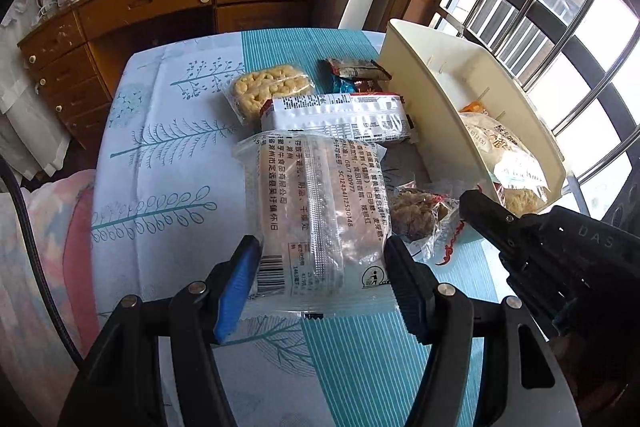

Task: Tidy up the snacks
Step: 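Carry both packs over the white tray and open both grippers to release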

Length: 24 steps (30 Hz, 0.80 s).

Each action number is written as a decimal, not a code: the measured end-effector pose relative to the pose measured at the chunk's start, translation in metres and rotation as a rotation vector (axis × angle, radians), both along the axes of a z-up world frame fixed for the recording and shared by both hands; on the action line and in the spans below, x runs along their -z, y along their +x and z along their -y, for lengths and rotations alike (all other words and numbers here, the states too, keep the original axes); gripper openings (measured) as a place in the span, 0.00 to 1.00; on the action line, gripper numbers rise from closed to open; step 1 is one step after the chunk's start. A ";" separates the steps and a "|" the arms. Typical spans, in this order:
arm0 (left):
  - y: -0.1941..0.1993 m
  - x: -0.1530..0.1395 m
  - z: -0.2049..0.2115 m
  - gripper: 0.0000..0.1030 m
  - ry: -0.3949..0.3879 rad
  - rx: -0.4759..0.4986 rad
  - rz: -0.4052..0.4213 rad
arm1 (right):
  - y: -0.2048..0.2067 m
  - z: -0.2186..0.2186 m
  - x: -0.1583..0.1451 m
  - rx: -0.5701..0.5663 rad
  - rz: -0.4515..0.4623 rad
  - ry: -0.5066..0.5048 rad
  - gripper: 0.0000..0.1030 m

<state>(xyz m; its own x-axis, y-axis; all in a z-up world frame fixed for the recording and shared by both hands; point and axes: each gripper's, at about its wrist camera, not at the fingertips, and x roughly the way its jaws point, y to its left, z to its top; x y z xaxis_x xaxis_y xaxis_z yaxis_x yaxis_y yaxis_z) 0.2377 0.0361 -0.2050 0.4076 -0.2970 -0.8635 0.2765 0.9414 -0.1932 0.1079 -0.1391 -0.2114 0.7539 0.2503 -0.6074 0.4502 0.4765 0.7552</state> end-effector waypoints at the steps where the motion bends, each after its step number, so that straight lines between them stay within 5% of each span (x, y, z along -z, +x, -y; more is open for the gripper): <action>1: -0.001 -0.004 0.000 0.61 -0.001 -0.001 0.008 | -0.001 -0.002 -0.005 -0.009 0.014 -0.013 0.00; 12: 0.001 -0.041 0.014 0.61 -0.010 0.007 0.096 | -0.010 -0.006 -0.066 -0.067 0.174 -0.255 0.00; 24: 0.012 -0.080 0.074 0.61 -0.037 0.012 0.178 | -0.020 0.026 -0.122 -0.093 0.296 -0.441 0.00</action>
<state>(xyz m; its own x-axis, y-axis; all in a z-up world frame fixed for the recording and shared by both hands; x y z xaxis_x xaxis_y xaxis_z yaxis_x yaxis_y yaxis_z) 0.2499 -0.0376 -0.1249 0.5492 -0.3333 -0.7664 0.3205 0.9309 -0.1752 0.0878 -0.1654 -0.0890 0.8958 0.0935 -0.4344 0.1890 0.8046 0.5629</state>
